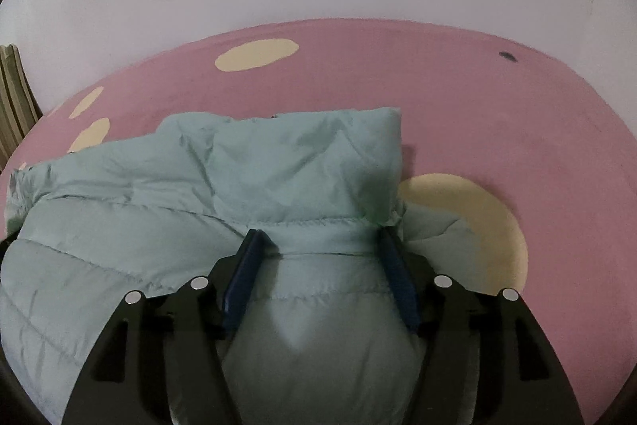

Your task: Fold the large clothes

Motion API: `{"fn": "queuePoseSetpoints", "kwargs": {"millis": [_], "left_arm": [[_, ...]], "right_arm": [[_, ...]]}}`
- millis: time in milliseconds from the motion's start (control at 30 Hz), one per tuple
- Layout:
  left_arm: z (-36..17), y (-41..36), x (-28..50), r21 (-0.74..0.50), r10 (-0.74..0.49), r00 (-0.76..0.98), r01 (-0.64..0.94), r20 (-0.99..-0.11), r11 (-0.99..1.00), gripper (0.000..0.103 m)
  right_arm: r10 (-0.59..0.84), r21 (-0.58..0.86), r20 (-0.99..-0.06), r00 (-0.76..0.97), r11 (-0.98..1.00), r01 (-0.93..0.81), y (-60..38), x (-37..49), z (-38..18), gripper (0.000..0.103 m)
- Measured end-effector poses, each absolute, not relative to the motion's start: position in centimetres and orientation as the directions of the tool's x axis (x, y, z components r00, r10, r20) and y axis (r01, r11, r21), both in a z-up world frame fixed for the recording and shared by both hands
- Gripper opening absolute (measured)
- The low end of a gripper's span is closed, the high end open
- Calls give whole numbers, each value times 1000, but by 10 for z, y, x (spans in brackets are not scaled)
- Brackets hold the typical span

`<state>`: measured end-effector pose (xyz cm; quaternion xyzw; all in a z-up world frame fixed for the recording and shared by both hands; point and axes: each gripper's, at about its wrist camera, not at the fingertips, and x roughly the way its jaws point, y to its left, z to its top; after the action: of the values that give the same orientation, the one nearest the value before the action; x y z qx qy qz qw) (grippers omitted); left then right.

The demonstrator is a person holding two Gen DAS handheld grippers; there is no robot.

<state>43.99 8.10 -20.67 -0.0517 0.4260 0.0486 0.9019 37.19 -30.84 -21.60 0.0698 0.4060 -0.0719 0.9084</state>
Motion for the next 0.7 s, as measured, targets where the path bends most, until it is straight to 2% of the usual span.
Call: {"fn": "queuePoseSetpoints", "kwargs": {"millis": [233, 433, 533, 700], "left_arm": [[-214, 84, 443, -72, 24, 628, -127, -778, 989, 79], [-195, 84, 438, -63, 32, 614, -133, -789, 989, 79], [-180, 97, 418, -111, 5, 619, -149, -786, 983, 79], [-165, 123, 369, -175, -11, 630, -198, -776, 964, 82]], "right_arm": [[-63, 84, -743, 666, 979, 186, -309, 372, -220, 62], [-52, 98, -747, 663, 977, 187, -310, 369, -203, 63], [-34, 134, -744, 668, 971, 198, -315, 351, -186, 69], [-34, 172, -732, 681, 957, 232, -328, 296, -168, 70]]}}
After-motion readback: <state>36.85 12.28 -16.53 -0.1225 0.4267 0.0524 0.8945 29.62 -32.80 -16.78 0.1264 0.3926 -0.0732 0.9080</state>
